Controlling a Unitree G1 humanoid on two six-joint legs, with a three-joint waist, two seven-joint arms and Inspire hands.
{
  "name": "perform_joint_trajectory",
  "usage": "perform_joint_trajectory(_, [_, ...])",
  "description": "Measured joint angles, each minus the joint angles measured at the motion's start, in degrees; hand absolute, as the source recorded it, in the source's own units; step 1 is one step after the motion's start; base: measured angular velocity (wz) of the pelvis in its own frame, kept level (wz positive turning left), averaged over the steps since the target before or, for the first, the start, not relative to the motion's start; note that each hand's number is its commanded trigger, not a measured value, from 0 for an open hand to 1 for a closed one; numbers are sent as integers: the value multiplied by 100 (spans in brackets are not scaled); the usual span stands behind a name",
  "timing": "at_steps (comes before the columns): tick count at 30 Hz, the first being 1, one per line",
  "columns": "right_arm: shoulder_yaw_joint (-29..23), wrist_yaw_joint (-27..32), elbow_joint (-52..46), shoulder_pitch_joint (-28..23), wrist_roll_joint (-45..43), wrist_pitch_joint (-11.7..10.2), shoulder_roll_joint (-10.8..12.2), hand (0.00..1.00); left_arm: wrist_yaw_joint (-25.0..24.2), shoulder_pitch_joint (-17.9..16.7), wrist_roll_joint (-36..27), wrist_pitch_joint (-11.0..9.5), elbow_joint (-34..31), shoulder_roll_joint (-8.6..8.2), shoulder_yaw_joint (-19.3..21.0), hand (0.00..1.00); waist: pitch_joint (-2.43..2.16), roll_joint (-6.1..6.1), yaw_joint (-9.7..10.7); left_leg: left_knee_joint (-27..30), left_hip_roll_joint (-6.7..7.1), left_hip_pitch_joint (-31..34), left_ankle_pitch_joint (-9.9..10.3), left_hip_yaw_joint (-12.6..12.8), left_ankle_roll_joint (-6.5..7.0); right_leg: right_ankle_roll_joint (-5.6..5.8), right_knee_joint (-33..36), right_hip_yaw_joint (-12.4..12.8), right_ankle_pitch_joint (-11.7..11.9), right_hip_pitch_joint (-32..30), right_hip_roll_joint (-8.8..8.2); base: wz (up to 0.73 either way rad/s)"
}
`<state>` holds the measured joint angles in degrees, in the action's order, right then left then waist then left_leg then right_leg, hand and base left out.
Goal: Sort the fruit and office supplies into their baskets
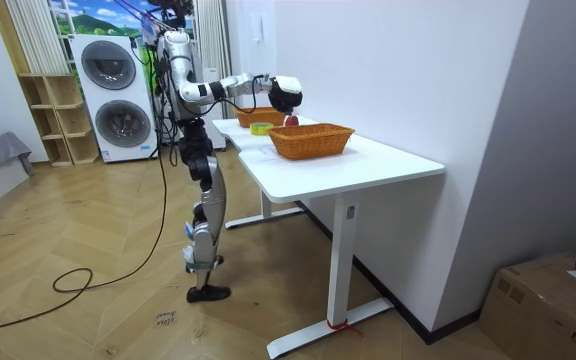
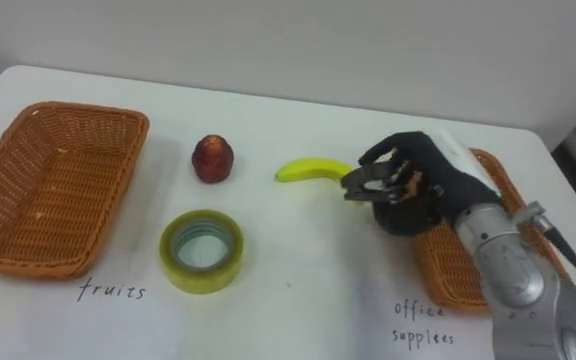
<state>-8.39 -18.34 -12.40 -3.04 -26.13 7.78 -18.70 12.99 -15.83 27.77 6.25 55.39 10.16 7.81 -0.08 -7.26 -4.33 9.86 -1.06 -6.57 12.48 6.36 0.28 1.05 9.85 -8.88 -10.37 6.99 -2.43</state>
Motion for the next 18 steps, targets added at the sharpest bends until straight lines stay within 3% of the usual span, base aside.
perform_joint_trajectory(10, [-135, 466, 0, 90, 141, -195, -19, 100, 28, 10, 1, -57, -6, 0, 103, 0, 31, 47, 102, -27, -4, 15, 0, 15, 0, 0, -10, -1, 0, -26, 2, 0])
perform_joint_trajectory(18, [-258, 768, 1, 95, 131, -211, -28, 100, 27, -62, 118, -52, -1, -12, 337, 0, -8, 1, 146, -7, -5, 85, -1, 16, 0, 0, -5, 1, 0, -83, 0, 0])
